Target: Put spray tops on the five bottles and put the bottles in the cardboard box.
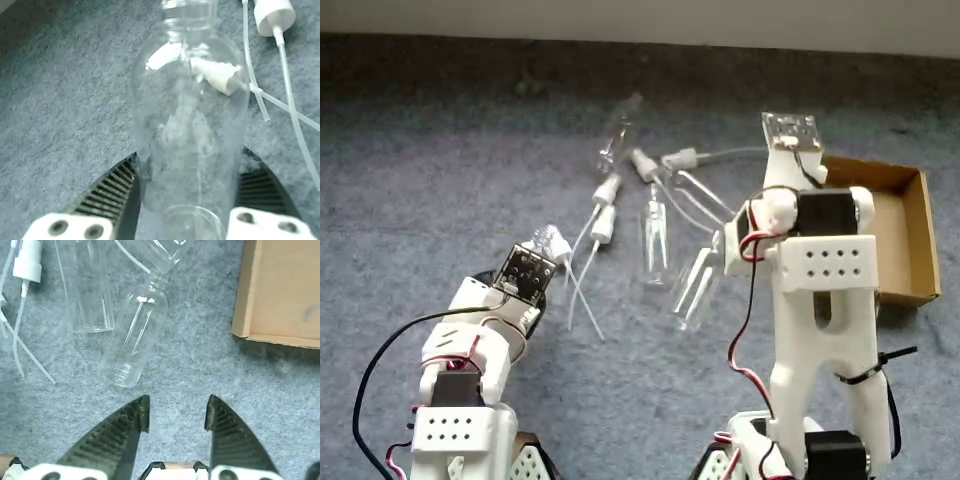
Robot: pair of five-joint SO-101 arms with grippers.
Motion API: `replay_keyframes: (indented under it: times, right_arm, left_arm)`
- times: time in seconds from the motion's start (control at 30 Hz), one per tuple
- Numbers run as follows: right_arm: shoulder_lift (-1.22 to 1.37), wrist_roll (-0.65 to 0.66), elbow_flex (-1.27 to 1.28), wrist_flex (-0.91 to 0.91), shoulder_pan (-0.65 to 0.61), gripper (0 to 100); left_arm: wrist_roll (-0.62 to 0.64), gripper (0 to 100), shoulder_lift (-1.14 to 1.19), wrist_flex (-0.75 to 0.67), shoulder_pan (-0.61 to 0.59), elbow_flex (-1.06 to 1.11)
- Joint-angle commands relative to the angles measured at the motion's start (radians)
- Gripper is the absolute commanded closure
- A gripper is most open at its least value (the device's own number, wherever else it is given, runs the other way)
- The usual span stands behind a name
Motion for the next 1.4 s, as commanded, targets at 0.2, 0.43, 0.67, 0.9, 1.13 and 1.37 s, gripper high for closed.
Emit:
replay_keyframes:
  times: [0.2,0.43,0.67,0.9,1.13,1.37]
  right_arm:
    - [-0.065,0.092,0.007,0.016,0.019,81.7]
    - [-0.065,0.127,0.067,0.016,0.019,81.7]
    - [-0.065,0.127,0.067,0.016,0.019,81.7]
    - [-0.064,0.129,0.062,0.016,0.018,81.7]
    - [-0.053,0.121,0.064,0.008,0.015,81.7]
    - [-0.051,-0.101,0.061,0.001,-0.027,81.7]
  left_arm:
    - [-0.011,76,0.004,-0.002,-0.015,0.025]
    - [-0.011,70,-0.004,0.035,-0.015,0.025]
    - [-0.011,67,-0.005,0.035,-0.016,0.025]
    - [-0.006,67,-0.007,0.04,-0.018,-0.042]
    - [0.207,67,-0.007,0.187,-0.104,-0.166]
    - [0.227,77,-0.007,0.456,-0.077,-0.354]
